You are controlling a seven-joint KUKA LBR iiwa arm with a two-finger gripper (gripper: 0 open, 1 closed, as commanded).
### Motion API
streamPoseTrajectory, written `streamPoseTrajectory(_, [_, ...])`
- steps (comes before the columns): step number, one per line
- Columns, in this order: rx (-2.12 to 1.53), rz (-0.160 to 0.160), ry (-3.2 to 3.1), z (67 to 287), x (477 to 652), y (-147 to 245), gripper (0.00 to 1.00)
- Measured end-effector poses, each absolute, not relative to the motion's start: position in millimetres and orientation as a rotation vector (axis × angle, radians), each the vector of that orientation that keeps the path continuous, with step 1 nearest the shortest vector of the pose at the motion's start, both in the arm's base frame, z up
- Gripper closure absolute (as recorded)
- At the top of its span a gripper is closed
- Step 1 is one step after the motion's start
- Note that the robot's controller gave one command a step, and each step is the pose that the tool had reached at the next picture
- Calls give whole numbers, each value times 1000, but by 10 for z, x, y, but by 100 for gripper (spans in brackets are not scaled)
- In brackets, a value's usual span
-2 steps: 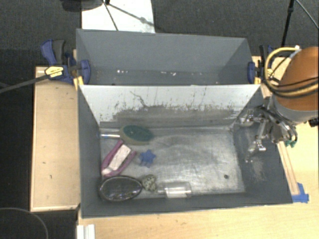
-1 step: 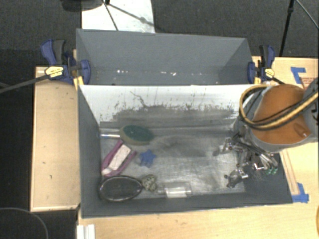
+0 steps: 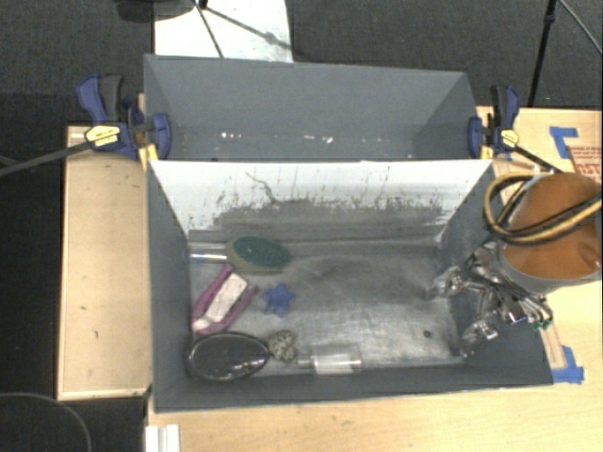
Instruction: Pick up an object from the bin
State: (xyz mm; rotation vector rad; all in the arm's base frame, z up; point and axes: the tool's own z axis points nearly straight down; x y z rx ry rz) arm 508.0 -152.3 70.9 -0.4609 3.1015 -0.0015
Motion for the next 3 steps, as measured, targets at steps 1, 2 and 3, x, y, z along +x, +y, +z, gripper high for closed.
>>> streamPoseTrajectory(1, [-583,1,3081,809,5278,-1015,0])
streamPoseTrajectory(2, [-859,-5,3016,1136,5214,-1441,0])
streamPoseTrajectory(3, [-1171,-8,2906,2867,4947,-1124,0])
